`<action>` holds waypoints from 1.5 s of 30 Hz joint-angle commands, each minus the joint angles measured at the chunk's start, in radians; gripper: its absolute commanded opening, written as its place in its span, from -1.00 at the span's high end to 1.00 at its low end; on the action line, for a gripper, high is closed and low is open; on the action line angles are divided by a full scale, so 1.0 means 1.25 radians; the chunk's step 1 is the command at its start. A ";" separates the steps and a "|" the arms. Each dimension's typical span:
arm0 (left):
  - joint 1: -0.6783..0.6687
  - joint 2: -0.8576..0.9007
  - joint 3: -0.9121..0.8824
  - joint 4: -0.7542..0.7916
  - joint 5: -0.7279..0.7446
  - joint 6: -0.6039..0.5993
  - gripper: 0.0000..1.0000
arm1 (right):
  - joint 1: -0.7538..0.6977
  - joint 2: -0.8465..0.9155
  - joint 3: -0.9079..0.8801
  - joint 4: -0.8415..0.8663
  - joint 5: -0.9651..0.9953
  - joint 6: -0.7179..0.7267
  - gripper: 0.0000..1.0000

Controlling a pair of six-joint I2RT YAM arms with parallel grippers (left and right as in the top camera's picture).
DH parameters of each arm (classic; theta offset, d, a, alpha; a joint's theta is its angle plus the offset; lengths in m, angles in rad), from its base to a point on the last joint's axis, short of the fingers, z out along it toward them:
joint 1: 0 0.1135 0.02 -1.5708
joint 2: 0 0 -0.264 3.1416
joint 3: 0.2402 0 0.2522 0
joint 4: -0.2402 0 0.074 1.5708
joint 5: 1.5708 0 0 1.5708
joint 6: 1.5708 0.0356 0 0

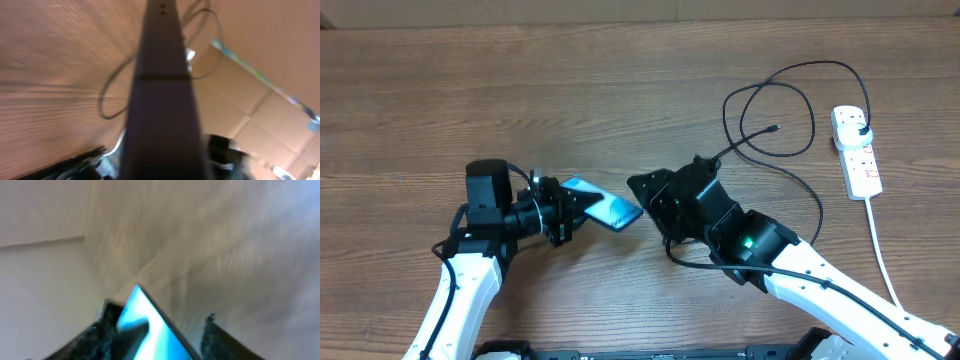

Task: Plug charger to phone and switch on socket
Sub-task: 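Open the right gripper and pull it away from the phone, then move the right gripper to the black cable and grasp its USB-C plug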

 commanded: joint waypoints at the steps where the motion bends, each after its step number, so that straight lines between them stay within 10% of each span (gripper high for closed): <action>1: -0.003 -0.003 0.008 -0.062 -0.002 0.106 0.92 | -0.007 -0.001 0.007 -0.014 0.201 -0.274 -0.41; 24: -0.003 -0.003 0.008 -0.156 -0.025 0.139 0.92 | -0.479 0.120 0.176 -0.292 0.089 -0.553 -0.49; 45: -0.003 -0.003 0.008 -0.156 -0.040 0.139 0.92 | -0.540 0.600 0.462 -0.322 0.114 -0.472 0.13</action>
